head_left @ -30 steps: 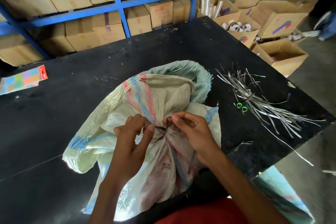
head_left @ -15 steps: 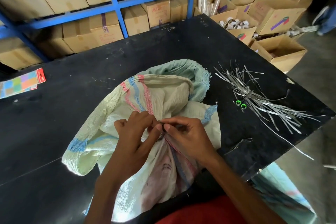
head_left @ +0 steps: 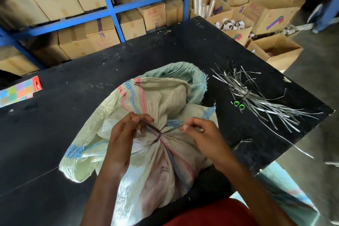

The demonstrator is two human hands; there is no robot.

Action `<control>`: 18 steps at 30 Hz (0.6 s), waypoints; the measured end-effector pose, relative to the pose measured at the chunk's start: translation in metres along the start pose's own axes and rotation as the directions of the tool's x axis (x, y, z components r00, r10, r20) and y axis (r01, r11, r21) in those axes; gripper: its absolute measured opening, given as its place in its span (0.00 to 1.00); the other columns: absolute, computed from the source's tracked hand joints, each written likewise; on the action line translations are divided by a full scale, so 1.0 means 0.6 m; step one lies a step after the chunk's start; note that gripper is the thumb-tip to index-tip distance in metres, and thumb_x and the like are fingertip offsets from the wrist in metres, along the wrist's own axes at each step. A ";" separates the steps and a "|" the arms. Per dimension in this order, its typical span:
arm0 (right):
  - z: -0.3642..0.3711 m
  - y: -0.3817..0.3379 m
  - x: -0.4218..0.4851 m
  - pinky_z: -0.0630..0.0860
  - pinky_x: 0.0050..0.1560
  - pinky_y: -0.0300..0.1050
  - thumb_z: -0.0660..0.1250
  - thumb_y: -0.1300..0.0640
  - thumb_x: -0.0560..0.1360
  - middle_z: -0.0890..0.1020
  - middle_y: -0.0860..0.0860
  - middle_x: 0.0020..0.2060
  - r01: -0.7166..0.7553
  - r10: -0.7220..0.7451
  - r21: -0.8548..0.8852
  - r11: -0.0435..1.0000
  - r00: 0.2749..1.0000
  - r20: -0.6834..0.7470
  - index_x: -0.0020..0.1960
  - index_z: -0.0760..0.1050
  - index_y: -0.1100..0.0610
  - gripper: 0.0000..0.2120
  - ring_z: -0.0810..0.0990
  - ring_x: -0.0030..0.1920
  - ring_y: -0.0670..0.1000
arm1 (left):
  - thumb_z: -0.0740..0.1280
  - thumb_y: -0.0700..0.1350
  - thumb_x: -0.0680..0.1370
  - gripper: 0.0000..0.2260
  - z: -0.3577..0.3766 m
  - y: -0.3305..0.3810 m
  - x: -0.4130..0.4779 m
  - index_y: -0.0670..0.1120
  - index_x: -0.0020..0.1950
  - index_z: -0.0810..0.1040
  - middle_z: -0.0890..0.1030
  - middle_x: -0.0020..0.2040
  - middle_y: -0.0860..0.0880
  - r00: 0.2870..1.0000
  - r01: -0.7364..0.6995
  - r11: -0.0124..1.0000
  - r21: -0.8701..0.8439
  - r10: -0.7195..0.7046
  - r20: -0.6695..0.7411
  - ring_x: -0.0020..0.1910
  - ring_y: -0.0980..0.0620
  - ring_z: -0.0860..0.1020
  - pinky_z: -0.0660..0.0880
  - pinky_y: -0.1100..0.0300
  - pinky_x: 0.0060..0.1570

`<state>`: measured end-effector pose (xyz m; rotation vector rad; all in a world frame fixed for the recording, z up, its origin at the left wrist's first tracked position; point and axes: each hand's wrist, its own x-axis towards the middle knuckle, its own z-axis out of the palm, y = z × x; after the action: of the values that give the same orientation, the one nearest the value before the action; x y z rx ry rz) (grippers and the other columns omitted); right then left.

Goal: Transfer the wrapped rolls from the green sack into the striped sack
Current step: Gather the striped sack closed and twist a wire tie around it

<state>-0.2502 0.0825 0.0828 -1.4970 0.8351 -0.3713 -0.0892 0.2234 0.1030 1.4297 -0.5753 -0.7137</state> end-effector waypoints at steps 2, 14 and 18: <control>-0.020 0.008 -0.003 0.75 0.47 0.41 0.71 0.57 0.77 0.87 0.48 0.41 0.002 0.002 -0.147 0.989 1.000 0.027 0.40 0.84 0.50 0.08 0.83 0.43 0.46 | 0.55 0.37 0.83 0.19 0.000 -0.014 0.010 0.47 0.35 0.74 0.80 0.40 0.43 0.997 0.056 0.990 -0.127 -0.063 -0.055 0.37 0.51 0.73 0.68 0.59 0.41; -0.024 0.024 -0.004 0.62 0.30 0.36 0.66 0.57 0.80 0.78 0.48 0.36 -0.245 0.190 0.278 0.929 0.959 0.211 0.44 0.83 0.54 0.09 0.67 0.32 0.44 | 0.56 0.37 0.83 0.16 0.006 -0.024 0.027 0.46 0.36 0.69 0.77 0.38 0.45 0.991 0.072 0.983 -0.168 -0.089 -0.095 0.37 0.50 0.67 0.63 0.55 0.42; 0.002 0.019 0.006 0.77 0.55 0.45 0.70 0.55 0.73 0.85 0.53 0.57 -0.107 0.032 0.466 0.878 0.986 0.166 0.52 0.84 0.58 0.10 0.83 0.56 0.50 | 0.56 0.37 0.83 0.20 0.008 -0.016 0.008 0.49 0.35 0.79 0.77 0.42 0.40 0.999 0.023 0.999 -0.026 -0.024 -0.043 0.40 0.46 0.68 0.65 0.54 0.43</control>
<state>-0.2500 0.0820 0.0711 -1.0186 0.6159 -0.3695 -0.0904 0.2164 0.0933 1.4272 -0.5146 -0.7046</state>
